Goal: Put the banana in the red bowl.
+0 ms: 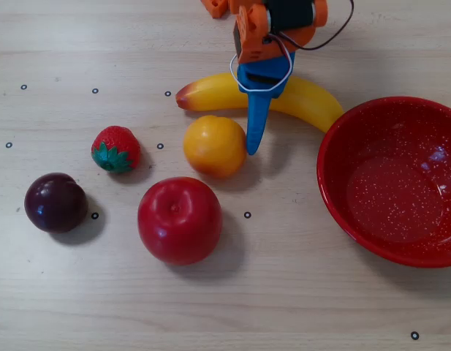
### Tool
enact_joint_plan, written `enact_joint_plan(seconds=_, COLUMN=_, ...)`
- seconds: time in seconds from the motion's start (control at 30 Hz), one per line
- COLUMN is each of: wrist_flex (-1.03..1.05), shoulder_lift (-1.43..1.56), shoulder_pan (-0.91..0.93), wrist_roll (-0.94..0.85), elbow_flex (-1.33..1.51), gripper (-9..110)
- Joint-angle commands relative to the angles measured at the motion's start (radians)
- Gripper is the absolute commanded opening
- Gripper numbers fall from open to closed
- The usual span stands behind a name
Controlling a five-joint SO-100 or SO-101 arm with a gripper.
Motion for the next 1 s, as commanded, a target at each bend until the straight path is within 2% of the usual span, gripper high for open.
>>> enact_joint_plan(seconds=0.0, wrist_flex=-0.046, shoulder_lift=0.003, shoulder_pan=-0.035, wrist_roll=-0.006, elbow_flex=-0.072, gripper=91)
enact_joint_plan(seconds=0.43, wrist_flex=-0.064, shoulder_lift=-0.063, shoulder_pan=-0.035, wrist_roll=-0.014, elbow_flex=-0.094, gripper=87)
enact_joint_plan(seconds=0.97, wrist_flex=-0.034, shoulder_lift=-0.084, shoulder_pan=-0.044, wrist_roll=-0.057, elbow_flex=-0.100, gripper=71)
